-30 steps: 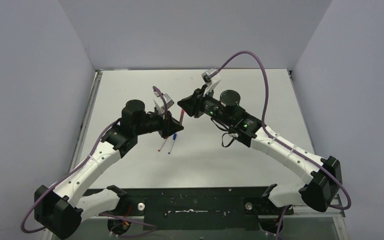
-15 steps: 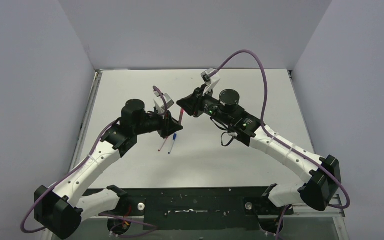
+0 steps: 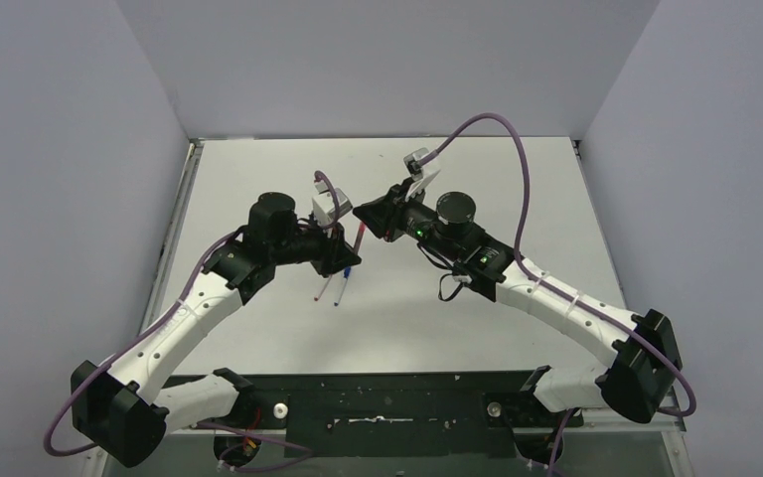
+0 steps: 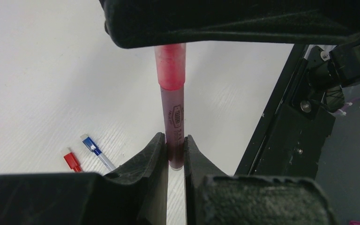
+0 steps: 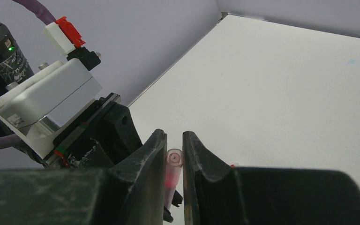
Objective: Insert the pens into the pen caps
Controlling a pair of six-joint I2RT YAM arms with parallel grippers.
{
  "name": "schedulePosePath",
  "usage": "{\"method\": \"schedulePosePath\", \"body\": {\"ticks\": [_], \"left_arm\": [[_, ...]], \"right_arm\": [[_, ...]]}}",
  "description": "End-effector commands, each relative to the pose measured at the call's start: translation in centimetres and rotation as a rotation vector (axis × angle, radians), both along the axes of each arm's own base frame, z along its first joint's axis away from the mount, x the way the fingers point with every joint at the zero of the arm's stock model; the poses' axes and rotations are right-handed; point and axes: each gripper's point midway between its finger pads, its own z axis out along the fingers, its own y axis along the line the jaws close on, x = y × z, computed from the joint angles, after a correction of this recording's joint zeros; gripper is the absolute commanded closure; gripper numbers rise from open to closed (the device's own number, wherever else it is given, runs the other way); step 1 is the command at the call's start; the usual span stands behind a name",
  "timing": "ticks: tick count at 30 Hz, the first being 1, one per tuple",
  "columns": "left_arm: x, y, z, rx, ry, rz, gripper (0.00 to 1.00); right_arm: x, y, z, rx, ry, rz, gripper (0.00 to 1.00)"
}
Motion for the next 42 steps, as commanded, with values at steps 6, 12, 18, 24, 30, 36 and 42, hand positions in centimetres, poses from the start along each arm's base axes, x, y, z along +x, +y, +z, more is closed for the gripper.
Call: {"method": "schedulePosePath", "body": {"ticks": [6, 12, 18, 24, 30, 36, 42], "left_arm": [[3.1, 0.1, 9.7, -0.146, -0.307, 0.080, 1.00], [3.2, 0.5, 11.0, -0.178, -0.352, 0.103, 1.00], [3.0, 0.9, 12.2, -0.211, -0.394, 0.115, 1.00], [2.5, 0.9, 13.0, -0.234, -0.426, 0.096, 1.00], [2.1, 0.8, 13.4, -0.244, -0.435, 0.069, 1.00], [2.0, 0.9, 14.7, -0.266, -0.485, 0.068, 1.00], [2.0, 1.2, 15.2, -0.276, -0.506, 0.076, 1.00]], "right_arm": [[-3.5, 1.0, -4.6, -0.065, 0.099, 0.085, 1.00], [-4.3, 1.5, -5.9, -0.085, 0.120, 0.105, 1.00], [-5.0, 2.2, -7.1, -0.105, 0.142, 0.126, 1.00], [-5.3, 2.6, -8.2, -0.122, 0.164, 0.140, 1.00], [-5.7, 2.9, -10.0, -0.149, 0.199, 0.149, 1.00], [-6.1, 3.0, -11.3, -0.170, 0.227, 0.162, 1.00], [-6.5, 3.1, -12.7, -0.194, 0.258, 0.173, 1.00]]}}
